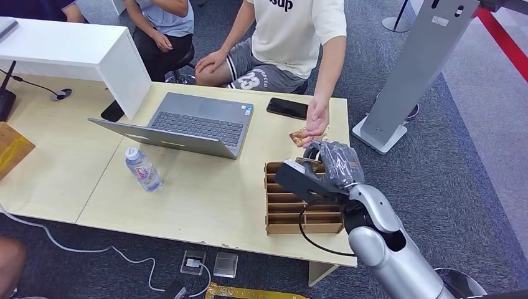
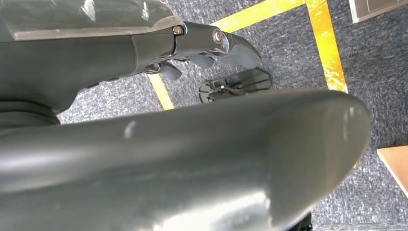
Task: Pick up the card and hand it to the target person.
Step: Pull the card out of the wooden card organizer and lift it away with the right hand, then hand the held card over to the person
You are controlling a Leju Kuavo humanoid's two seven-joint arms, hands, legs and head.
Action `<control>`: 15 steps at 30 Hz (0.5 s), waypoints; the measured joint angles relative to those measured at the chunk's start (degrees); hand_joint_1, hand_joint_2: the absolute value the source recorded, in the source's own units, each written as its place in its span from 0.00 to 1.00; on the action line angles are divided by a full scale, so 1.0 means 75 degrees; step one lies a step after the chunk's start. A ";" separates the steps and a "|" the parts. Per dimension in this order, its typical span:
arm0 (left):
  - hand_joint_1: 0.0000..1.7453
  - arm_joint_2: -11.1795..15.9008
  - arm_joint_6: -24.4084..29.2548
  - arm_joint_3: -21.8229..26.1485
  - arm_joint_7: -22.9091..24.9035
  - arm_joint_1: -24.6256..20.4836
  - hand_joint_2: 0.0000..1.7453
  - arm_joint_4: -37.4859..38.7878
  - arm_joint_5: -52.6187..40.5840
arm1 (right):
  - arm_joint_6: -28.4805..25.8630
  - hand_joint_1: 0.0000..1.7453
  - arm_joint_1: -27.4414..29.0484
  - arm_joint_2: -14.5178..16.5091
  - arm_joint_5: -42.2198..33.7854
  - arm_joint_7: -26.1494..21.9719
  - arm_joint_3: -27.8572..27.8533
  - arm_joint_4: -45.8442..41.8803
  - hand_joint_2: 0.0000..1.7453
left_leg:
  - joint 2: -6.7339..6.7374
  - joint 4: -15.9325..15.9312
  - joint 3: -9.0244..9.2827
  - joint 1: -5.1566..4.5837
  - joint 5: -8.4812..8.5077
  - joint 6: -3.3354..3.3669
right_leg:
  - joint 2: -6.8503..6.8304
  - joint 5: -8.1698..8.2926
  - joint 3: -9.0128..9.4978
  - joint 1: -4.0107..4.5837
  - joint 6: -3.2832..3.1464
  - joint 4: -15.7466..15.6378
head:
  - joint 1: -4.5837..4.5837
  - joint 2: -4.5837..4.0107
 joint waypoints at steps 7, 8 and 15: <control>0.00 -0.0001 0.0000 0.0002 -0.0053 -0.0002 0.00 0.0000 0.0019 | -0.1563 0.79 -0.0001 0.0067 0.0767 -0.1300 0.0020 -0.0066 1.00 | 0.0000 0.0000 -0.0002 0.0000 0.0000 0.0000 | 0.0000 0.0000 0.0001 0.0000 0.0000 0.0000 | 0.0002 0.0000; 0.00 -0.0001 0.0000 0.0002 -0.0073 -0.0002 0.00 0.0000 0.0017 | -0.1863 0.79 0.0001 0.0098 0.0905 -0.1492 0.0021 -0.0025 1.00 | 0.0000 0.0000 -0.0002 0.0000 0.0000 0.0000 | 0.0000 0.0000 0.0001 0.0000 0.0000 0.0000 | 0.0001 0.0000; 0.00 -0.0012 0.0000 0.0001 -0.0135 -0.0009 0.00 -0.0002 -0.0070 | -0.3927 0.79 0.0028 0.0316 0.1419 -0.2681 0.0022 0.0624 1.00 | -0.0001 0.0000 -0.0002 0.0000 0.0000 0.0000 | -0.0001 0.0000 0.0000 0.0000 0.0000 0.0000 | -0.0001 0.0000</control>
